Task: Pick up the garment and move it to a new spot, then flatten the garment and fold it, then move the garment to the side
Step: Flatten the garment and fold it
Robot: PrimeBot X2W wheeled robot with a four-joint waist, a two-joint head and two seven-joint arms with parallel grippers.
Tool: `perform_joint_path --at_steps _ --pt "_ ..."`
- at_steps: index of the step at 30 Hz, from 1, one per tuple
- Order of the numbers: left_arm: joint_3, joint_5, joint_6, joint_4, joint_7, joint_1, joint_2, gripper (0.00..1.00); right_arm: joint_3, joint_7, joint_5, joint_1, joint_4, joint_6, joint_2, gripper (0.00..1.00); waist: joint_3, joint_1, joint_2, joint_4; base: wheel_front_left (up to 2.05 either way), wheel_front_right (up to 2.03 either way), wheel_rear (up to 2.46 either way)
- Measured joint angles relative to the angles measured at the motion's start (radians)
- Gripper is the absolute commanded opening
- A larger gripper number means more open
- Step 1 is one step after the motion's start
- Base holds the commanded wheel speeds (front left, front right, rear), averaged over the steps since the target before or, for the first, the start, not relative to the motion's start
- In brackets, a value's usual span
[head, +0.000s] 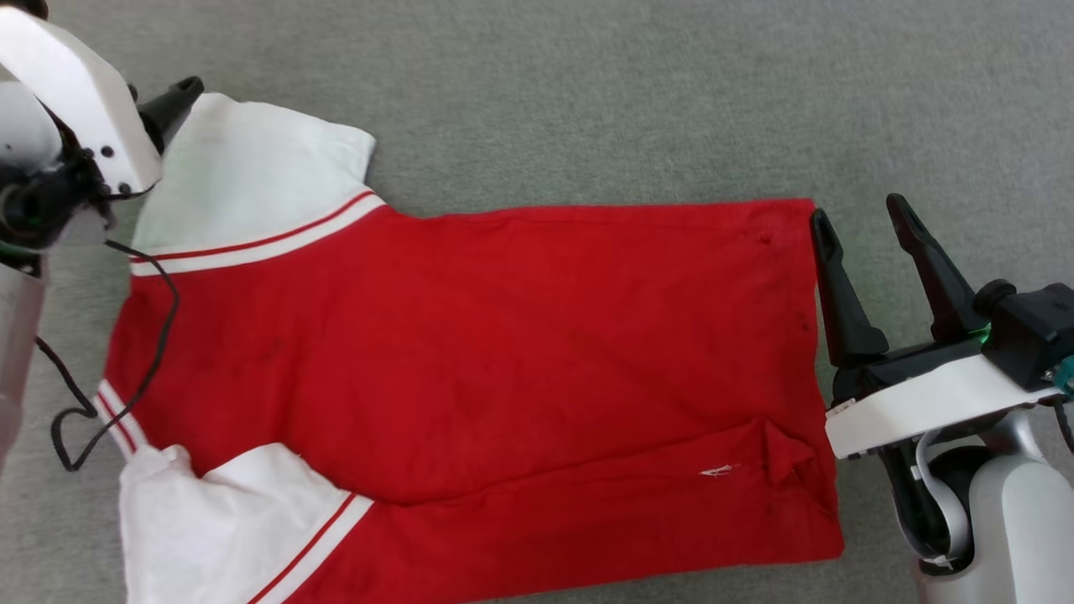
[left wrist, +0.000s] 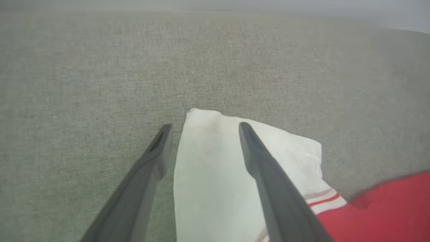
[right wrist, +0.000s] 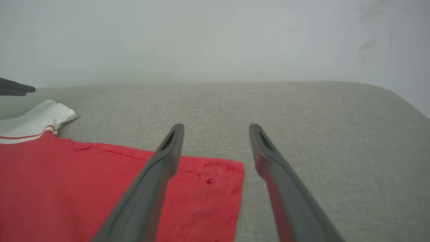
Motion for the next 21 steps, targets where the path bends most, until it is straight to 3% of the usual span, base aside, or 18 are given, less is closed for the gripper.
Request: perform_joint_path --at_steps 5,11,12,13,14,21 --pt "-0.02 -0.031 0.0 0.053 0.171 -0.045 0.032 1.0 0.008 -0.012 0.026 -0.007 0.007 0.0 0.0 1.0 0.054 0.0 0.0 -0.036 0.0 0.0 0.0" --pt "-0.025 -0.028 0.013 0.072 0.226 -0.082 0.069 1.0 0.012 -0.015 0.044 -0.018 0.017 0.0 0.001 1.0 0.103 -0.0002 0.0 -0.071 0.0 0.0 0.0" --pt "-0.025 -0.033 0.015 0.077 0.236 -0.083 0.067 0.84 0.012 -0.011 0.047 -0.018 0.022 0.0 0.001 1.0 0.108 -0.0003 0.0 -0.075 0.0 0.0 0.0" --pt "-0.024 -0.042 0.018 0.082 0.249 -0.085 0.067 0.35 0.011 -0.01 0.053 -0.018 0.025 0.0 0.001 1.0 0.111 -0.0003 0.0 -0.078 0.0 0.0 0.0" --pt "-0.023 -0.047 0.02 0.085 0.258 -0.086 0.066 0.0 0.008 -0.008 0.054 -0.018 0.027 0.0 0.001 1.0 0.114 -0.0004 0.0 -0.08 0.0 0.0 0.0" --pt "-0.031 -0.044 0.025 0.11 0.213 -0.069 0.036 0.0 -0.014 0.062 0.116 -0.03 0.051 0.0 0.001 1.0 0.093 -0.0003 0.0 -0.068 0.0 0.0 0.0"
